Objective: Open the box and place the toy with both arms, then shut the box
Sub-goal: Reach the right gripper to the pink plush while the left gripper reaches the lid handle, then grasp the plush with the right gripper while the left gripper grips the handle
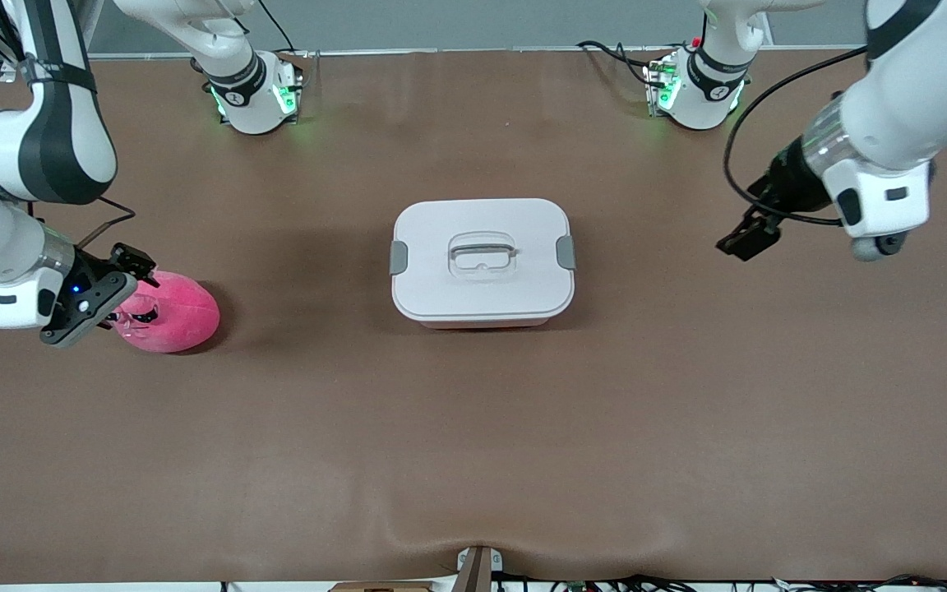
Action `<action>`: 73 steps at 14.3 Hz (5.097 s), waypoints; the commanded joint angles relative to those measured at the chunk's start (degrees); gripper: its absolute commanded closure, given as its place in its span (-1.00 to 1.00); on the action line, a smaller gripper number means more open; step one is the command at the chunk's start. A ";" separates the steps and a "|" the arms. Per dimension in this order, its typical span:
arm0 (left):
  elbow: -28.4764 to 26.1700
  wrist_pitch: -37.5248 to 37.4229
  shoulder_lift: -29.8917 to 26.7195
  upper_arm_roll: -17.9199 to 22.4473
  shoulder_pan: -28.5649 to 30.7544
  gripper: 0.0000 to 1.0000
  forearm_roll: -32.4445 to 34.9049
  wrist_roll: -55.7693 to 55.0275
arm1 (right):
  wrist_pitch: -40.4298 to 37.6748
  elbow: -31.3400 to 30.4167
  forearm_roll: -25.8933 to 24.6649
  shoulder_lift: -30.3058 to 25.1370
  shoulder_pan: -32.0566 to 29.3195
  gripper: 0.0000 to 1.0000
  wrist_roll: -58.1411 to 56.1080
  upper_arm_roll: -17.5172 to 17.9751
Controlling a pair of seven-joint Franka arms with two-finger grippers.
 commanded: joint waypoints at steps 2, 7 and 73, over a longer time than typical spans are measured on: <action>0.59 3.33 1.76 -2.05 -0.69 -1.00 -0.06 -9.51 | 5.34 -4.48 -0.40 -0.11 -3.20 -1.00 -11.10 0.13; 0.68 7.63 4.56 -1.97 -4.65 -1.00 0.38 -21.72 | 5.71 -6.60 -0.40 0.85 -5.05 -1.00 -11.81 0.04; 0.94 20.12 19.78 -1.97 -30.59 1.00 15.15 -68.51 | 6.59 11.77 -21.40 2.97 24.38 1.00 -59.36 3.38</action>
